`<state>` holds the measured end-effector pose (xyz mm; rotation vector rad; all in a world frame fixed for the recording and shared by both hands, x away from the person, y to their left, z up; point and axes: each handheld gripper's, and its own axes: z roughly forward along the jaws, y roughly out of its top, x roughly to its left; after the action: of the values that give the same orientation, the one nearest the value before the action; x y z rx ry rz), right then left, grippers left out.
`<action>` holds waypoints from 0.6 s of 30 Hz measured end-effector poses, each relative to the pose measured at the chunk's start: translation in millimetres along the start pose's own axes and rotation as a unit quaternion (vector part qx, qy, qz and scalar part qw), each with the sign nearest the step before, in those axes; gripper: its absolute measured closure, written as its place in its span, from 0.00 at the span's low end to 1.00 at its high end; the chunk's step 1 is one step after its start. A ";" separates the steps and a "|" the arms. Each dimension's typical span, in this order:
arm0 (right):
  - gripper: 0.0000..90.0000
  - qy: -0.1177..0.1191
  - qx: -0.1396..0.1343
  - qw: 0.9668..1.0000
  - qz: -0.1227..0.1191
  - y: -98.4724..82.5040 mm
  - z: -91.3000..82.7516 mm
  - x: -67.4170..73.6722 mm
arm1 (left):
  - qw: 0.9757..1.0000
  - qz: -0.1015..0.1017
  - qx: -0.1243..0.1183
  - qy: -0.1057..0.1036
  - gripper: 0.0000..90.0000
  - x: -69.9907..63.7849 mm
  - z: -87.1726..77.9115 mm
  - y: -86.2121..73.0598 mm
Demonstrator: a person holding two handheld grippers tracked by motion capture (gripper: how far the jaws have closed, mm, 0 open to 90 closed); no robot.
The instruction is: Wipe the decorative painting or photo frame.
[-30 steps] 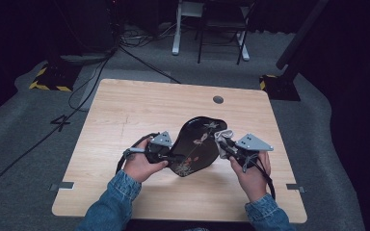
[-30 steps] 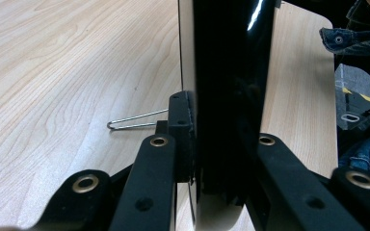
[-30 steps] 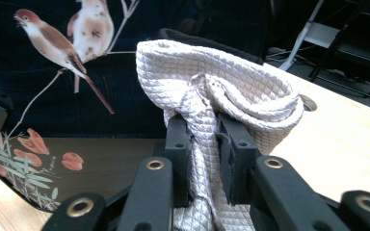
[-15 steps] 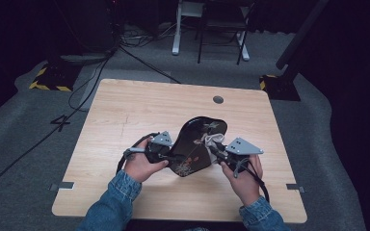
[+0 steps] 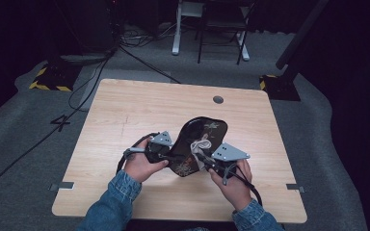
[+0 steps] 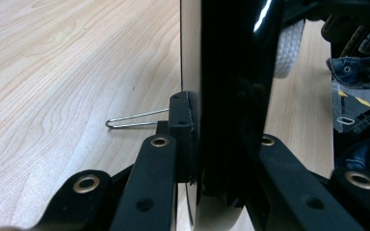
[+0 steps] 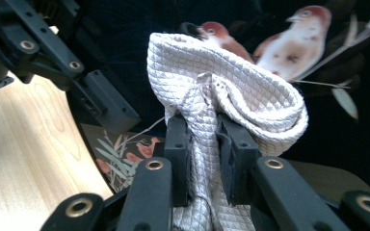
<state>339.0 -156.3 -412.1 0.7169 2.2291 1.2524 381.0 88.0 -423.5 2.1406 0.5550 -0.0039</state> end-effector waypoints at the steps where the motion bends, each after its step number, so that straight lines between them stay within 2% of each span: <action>1: 0.84 0.000 0.000 1.000 -0.001 -0.1 0.1 -0.2 | 1.000 -0.001 0.000 0.000 0.89 -0.1 -0.1 -0.1; 4: 0.84 0.003 -0.002 1.000 0.002 -1.2 -0.6 -3.2 | 1.000 0.000 -0.001 0.000 0.89 -0.2 0.0 -0.3; 6: 0.84 -0.005 -0.001 1.000 0.000 -2.4 -2.0 -6.5 | 1.000 0.000 -0.002 -0.001 0.89 0.3 0.0 -0.5; 18: 0.84 -0.052 0.004 0.998 0.032 -16.8 -14.3 -37.9 | 1.000 0.003 -0.002 -0.004 0.89 0.5 0.5 -0.2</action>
<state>354.7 -197.1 -414.2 0.8425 2.1426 1.2084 381.5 87.9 -424.1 2.1372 0.5440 -0.0077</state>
